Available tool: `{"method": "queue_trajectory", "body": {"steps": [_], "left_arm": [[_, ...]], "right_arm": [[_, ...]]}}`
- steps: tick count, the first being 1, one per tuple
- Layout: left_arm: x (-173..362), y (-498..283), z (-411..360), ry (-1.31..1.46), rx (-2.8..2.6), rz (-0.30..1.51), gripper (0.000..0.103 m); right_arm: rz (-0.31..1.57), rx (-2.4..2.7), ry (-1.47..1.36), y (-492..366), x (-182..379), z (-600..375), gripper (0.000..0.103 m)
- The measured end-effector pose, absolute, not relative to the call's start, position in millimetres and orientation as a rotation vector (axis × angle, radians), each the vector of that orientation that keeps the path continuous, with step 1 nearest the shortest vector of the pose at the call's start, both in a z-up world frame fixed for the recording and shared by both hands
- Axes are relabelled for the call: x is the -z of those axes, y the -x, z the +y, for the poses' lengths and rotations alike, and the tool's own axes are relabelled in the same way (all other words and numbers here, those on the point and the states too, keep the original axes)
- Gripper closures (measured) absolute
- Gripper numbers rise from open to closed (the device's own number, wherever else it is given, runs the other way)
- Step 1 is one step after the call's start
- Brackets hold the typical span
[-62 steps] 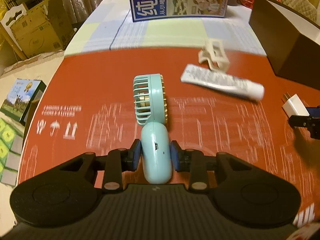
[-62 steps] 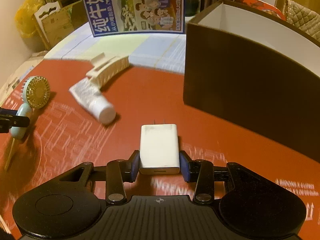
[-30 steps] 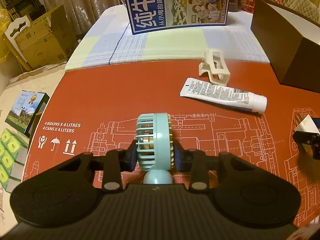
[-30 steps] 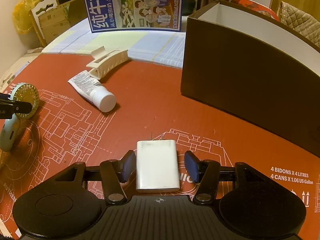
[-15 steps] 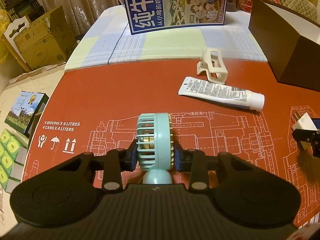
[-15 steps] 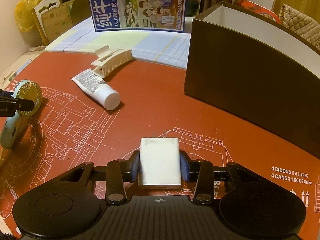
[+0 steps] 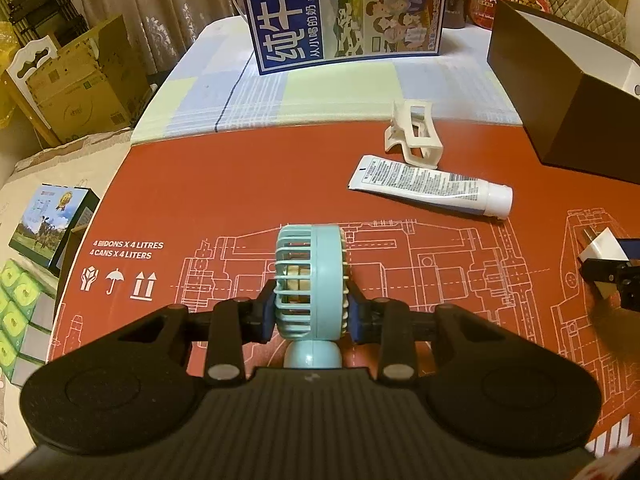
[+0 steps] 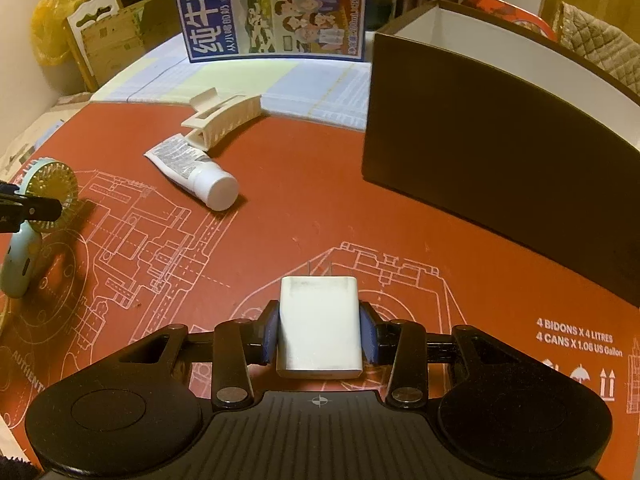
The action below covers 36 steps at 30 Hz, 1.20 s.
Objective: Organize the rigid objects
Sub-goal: 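Lift the teal fan with the left gripper while the right gripper lifts the charger block, then carry the teal fan and charger block over the cardboard box with both grippers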
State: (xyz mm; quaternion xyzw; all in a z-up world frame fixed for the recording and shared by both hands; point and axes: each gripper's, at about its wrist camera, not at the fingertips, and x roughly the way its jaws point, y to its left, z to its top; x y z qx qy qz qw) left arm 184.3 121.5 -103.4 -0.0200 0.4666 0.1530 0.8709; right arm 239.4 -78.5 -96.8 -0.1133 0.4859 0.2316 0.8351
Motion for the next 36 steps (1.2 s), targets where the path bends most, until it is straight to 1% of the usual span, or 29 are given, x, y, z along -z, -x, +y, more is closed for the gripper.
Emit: {"method": "queue_trajectory", "body": {"steps": [17, 27, 36], "left_arm": [[49.9, -185.4, 99.7, 0.042, -0.270, 0.835, 0.073], [12.5, -199.6, 78.0, 0.060, -0.188, 0.756, 0.073], [-19.8, -229.2, 45.2, 0.033, -0.078, 0.690, 0.073]], "right_arm": [[0.955, -0.434, 0.151, -245.9, 62.9, -109.4, 0.065], [0.869, -0.410, 0.097, -252.8, 22.8, -132.7, 0.065], [0.789, -0.372, 0.058, -267.0, -16.9, -163.8, 0.065]]}}
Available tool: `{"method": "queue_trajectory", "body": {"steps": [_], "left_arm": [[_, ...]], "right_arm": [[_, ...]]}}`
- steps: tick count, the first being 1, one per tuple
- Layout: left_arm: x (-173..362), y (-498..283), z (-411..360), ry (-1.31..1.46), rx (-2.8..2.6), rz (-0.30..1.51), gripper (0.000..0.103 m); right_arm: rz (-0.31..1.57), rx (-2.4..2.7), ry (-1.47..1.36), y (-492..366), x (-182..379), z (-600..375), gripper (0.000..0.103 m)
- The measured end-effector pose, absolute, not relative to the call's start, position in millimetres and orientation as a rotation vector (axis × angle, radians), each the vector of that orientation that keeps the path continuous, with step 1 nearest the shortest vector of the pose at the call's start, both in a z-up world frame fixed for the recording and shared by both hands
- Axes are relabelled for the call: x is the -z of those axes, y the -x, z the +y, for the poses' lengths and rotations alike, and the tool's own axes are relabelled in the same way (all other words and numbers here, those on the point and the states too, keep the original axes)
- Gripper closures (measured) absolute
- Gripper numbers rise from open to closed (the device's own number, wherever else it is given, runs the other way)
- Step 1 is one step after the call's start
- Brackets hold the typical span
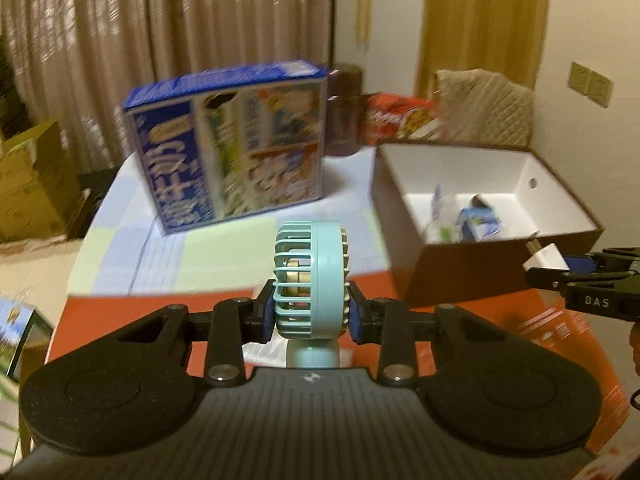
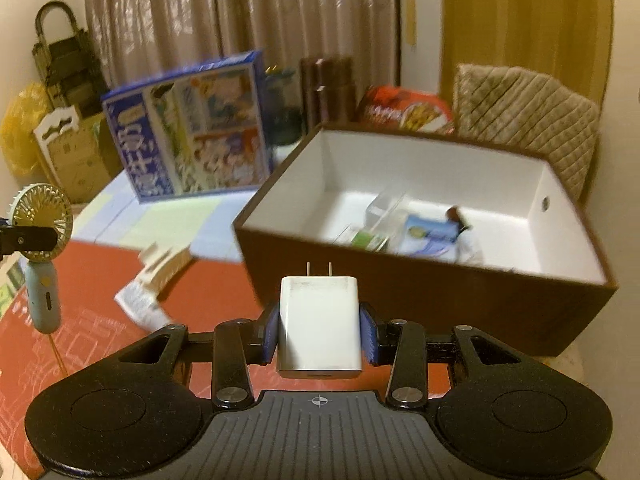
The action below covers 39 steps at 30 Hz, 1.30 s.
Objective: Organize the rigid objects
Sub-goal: 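Carry the teal fan and charger block over the cardboard box with both grippers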
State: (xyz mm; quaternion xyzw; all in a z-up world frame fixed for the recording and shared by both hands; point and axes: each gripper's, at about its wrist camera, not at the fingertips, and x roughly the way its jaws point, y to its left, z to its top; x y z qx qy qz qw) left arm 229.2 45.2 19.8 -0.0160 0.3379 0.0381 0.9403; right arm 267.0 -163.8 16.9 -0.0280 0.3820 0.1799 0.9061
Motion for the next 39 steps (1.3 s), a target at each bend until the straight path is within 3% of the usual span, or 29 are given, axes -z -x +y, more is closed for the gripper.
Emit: {"method": "queue_trajectory", "body": {"steps": [20, 32, 39], "left_arm": [[-92.7, -369.6, -45.0, -0.029, 0.076, 0.534, 0.073], [-66.8, -451.2, -76.5, -0.031, 0.044, 0.591, 0.073], [-13.9, -483.9, -83.7, -0.044, 0.014, 0.726, 0.073]], "right_arm": [[0.671, -0.239, 0.019, -365.3, -88.4, -260.6, 0.065], [0.739, -0.166, 0.036, -416.6, -61.0, -298.9, 0.065], [0.796, -0.154, 0.038, -436.8, -35.0, -307.6, 0.065]]}}
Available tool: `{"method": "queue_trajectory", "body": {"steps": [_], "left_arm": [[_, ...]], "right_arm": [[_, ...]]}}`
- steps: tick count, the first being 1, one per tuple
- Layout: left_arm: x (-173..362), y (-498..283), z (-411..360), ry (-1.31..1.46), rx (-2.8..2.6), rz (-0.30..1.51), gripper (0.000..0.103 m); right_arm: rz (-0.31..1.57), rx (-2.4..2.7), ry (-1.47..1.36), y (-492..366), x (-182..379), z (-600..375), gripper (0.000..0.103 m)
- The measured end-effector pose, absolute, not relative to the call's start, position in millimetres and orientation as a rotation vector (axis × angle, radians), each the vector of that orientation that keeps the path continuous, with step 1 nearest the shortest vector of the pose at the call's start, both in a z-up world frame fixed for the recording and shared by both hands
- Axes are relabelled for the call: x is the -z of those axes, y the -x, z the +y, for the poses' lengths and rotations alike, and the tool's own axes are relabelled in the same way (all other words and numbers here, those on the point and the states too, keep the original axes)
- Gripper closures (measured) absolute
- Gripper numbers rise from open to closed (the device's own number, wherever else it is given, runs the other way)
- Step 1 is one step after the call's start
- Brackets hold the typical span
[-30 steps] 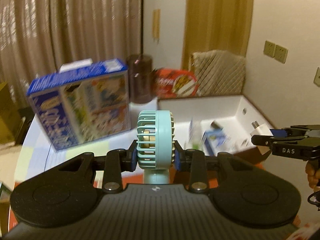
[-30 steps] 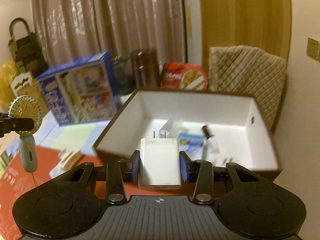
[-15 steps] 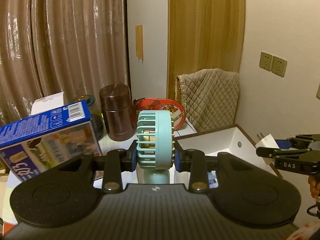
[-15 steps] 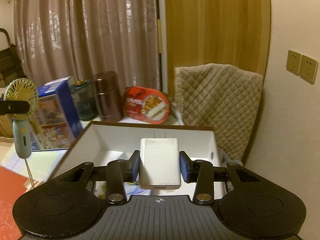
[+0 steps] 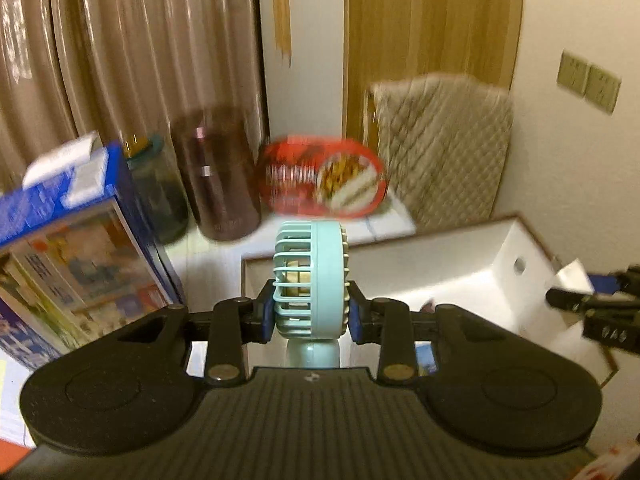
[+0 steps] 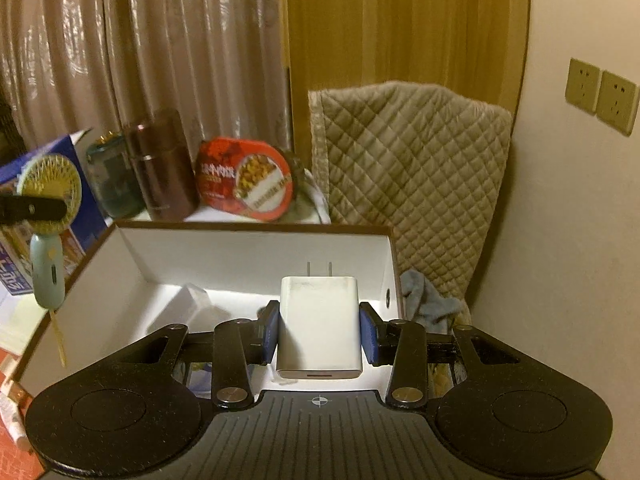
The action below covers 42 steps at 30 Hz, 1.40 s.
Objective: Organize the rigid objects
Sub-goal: 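Carry the teal fan and charger block over the cardboard box with both grippers, then release the teal fan into the box while the right gripper releases the charger block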
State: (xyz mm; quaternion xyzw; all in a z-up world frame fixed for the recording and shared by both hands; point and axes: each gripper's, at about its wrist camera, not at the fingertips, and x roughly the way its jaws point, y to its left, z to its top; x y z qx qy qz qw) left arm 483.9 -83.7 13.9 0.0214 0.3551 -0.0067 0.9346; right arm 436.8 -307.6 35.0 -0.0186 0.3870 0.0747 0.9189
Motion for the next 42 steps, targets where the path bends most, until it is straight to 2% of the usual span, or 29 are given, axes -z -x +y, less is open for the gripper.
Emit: {"method": "queue_trajectory", "body": {"steps": [8, 15, 28, 42], "left_arm": [[32.5, -506.3, -81.3, -0.063, -0.027, 0.844, 0.073], [48.1, -520.4, -84.7, -0.070, -0.017, 0.901, 0.073], [48.5, -523.6, -84.9, -0.084, -0.002, 0.900, 0.071], [43.0, -510.2, -83.7, -0.070, 0.036, 0.897, 0.060]], "right_arm": [[0.853, -0.162, 0.071, -452.9, -7.1, -307.8, 0.065], [0.873, -0.166, 0.096, -461.9, 2.6, -305.7, 0.065], [0.883, -0.163, 0.116, -471.6, 8.5, -306.7, 0.065], [0.828, -0.165, 0.086, -475.7, -3.8, -310.4, 0.065]]}}
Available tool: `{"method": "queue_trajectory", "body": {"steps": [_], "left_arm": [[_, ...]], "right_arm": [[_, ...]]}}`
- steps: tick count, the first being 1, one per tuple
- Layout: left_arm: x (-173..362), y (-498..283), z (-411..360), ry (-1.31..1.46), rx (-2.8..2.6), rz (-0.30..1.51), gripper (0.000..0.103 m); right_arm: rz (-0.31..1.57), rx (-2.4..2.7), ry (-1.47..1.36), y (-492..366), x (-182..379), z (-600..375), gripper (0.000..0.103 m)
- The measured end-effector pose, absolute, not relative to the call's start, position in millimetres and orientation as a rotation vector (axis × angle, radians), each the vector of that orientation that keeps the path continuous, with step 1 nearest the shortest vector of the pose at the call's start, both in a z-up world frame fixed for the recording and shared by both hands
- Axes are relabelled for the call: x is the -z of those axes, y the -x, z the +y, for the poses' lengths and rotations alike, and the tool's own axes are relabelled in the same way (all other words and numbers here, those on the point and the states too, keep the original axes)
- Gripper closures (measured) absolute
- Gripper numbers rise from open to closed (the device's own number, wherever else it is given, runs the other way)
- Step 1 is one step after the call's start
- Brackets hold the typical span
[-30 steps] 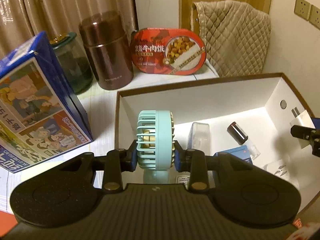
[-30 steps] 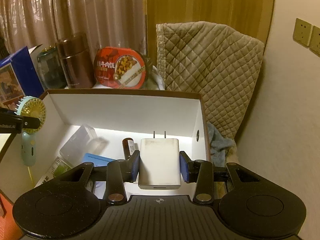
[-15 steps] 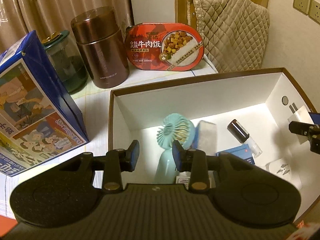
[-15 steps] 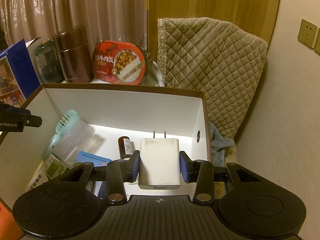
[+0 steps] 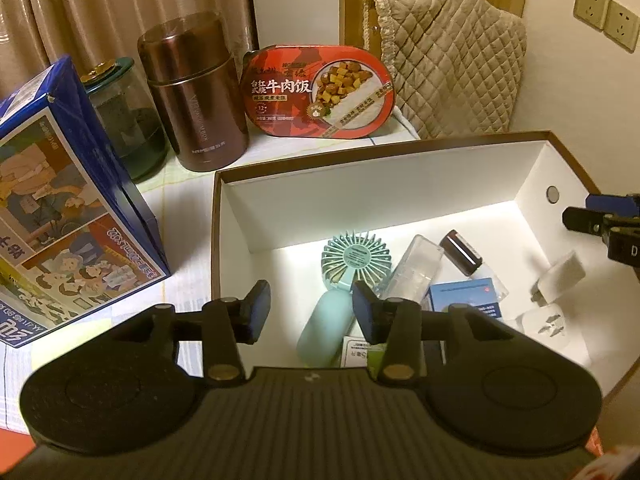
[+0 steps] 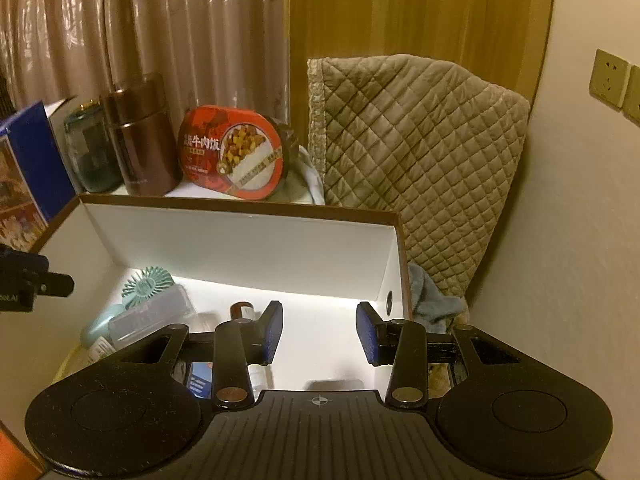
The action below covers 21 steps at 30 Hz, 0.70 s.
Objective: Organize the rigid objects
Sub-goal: 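Release the teal fan into the box while the right gripper releases the charger block, then withdraw both grippers from the cardboard box back over the mat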
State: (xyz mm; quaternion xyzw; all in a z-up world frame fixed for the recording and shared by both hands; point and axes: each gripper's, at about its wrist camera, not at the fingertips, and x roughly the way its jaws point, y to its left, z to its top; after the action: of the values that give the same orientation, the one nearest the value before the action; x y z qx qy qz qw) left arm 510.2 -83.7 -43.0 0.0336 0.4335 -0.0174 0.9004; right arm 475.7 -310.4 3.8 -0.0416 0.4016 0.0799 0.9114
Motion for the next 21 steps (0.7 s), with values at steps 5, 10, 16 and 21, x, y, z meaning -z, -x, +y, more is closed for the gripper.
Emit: {"method": "queue_trajectory", "body": {"steps": [5, 10, 16, 21], "left_arm": [[36.7, -497.6, -84.0, -0.061, 0.064, 0.888, 0.057], [30.3, -481.7, -85.2, -0.045, 0.089, 0.885, 0.053], [19.5, -460.8, -84.1, -0.023, 0.107, 0.875, 0.052], [9.6, -440.4, -80.8, -0.016, 0.110, 0.862, 0.052]], "right_arm": [[0.856, -0.177, 0.046, -461.3, -8.9, -312.3, 0.065], [0.878, -0.187, 0.006, -441.1, -12.4, -313.1, 0.065], [0.875, -0.183, -0.021, -420.0, -22.3, -310.5, 0.063], [0.866, -0.176, -0.036, -406.4, -32.3, -305.0, 0.057]]}}
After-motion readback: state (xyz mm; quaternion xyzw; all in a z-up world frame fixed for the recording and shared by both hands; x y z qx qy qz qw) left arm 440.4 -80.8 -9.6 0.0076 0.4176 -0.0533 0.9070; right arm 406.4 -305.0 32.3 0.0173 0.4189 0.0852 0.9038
